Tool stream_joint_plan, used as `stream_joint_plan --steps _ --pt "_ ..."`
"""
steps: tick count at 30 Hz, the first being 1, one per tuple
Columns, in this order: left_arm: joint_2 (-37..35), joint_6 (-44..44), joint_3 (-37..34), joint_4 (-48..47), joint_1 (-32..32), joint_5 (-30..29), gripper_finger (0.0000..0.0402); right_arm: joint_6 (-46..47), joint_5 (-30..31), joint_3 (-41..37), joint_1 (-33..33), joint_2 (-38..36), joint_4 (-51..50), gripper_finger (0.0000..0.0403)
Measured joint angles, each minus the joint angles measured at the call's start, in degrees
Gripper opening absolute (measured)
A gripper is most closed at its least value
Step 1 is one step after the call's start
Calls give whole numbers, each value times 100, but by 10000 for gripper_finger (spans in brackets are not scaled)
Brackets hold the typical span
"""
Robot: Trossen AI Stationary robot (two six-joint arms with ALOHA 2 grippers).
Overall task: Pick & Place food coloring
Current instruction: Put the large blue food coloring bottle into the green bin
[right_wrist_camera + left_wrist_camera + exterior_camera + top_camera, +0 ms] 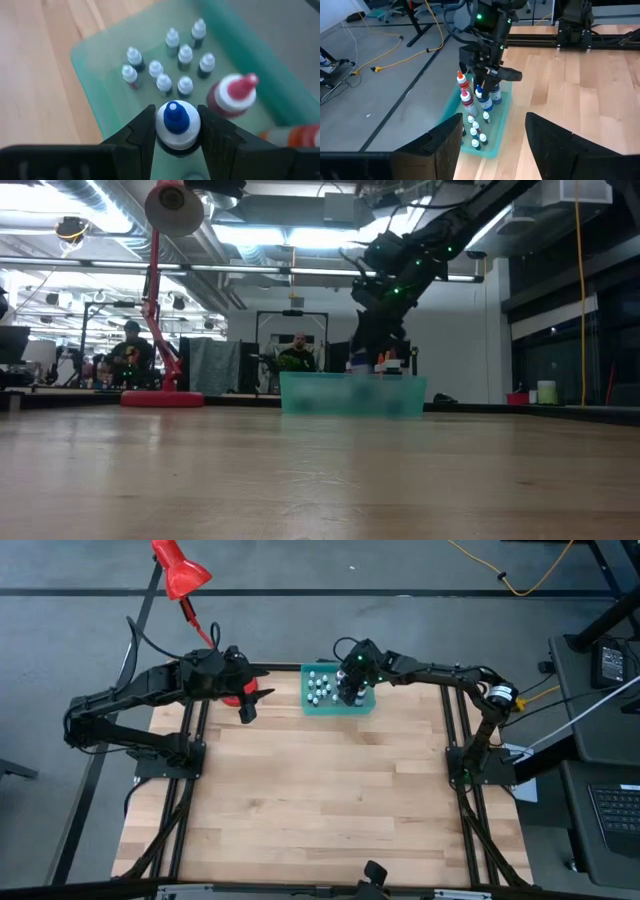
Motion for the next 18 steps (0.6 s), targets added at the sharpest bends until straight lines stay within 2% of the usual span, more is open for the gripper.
stream_joint_plan --steps 11,18 --pt "2 103 0 17 0 0 207 -131 52 -111 -223 -2 432 131" --pt "2 101 0 127 0 -20 205 28 -194 -473 -256 -2 776 131"
